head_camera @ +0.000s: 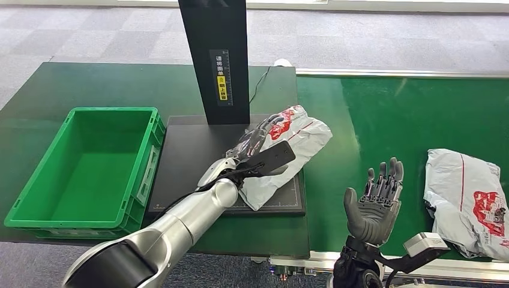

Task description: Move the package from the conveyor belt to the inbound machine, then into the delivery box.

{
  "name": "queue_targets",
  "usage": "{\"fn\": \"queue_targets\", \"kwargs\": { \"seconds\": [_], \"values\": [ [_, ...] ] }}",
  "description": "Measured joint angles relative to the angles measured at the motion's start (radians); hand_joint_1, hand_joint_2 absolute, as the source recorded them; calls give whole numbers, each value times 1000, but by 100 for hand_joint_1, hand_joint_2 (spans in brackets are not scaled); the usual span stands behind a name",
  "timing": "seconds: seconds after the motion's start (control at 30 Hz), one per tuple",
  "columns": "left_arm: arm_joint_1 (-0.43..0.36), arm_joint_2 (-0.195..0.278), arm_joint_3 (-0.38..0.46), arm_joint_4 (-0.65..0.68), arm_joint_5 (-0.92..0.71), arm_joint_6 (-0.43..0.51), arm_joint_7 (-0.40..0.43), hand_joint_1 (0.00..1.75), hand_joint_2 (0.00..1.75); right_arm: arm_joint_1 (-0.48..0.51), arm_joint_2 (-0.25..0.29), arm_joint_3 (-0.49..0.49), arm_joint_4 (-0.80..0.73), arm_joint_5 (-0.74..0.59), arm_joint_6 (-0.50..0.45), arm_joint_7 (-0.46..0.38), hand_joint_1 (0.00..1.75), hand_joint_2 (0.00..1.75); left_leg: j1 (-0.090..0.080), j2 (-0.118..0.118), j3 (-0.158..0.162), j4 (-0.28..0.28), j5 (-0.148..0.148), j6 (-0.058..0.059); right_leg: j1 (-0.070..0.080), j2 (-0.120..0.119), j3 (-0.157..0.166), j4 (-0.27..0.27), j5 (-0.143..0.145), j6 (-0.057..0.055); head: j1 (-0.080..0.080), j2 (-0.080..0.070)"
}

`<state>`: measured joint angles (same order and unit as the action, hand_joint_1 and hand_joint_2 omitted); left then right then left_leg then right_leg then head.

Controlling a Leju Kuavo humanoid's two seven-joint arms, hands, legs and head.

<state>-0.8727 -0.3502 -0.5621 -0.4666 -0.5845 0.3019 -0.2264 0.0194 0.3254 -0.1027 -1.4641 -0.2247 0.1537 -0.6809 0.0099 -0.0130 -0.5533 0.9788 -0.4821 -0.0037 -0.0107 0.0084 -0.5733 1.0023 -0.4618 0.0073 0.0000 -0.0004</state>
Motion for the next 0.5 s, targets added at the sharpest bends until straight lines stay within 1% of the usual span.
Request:
{"fn": "queue_targets", "kwargs": {
  "seconds": [0.3, 0.37, 0.43, 0.5],
  "values": [
    [-5, 0, 0, 6, 0, 0, 2, 0, 175, 0, 0, -4, 0, 0, 0, 0, 0, 175, 0, 0, 0, 0, 0, 0, 0, 0, 0, 0, 0, 0, 0, 0],
    [-6, 0, 0, 8, -16, -1, 17, 0, 175, 0, 0, -5, 0, 0, 0, 0, 0, 175, 0, 0, 0, 0, 0, 0, 0, 0, 0, 0, 0, 0, 0, 0],
    [-13, 0, -11, 21, -84, -20, 92, 0, 175, -2, 0, -6, 0, 0, 2, 0, 0, 175, 0, 0, 0, 0, 0, 0, 0, 0, 0, 0, 0, 0, 0, 0],
    [-21, 1, -35, 46, -187, -60, 209, 0, 175, -5, 0, -7, 0, 1, 8, 0, 0, 175, 0, 0, 0, 0, 0, 0, 0, 0, 0, 0, 0, 0, 0, 0]
  ]
}}
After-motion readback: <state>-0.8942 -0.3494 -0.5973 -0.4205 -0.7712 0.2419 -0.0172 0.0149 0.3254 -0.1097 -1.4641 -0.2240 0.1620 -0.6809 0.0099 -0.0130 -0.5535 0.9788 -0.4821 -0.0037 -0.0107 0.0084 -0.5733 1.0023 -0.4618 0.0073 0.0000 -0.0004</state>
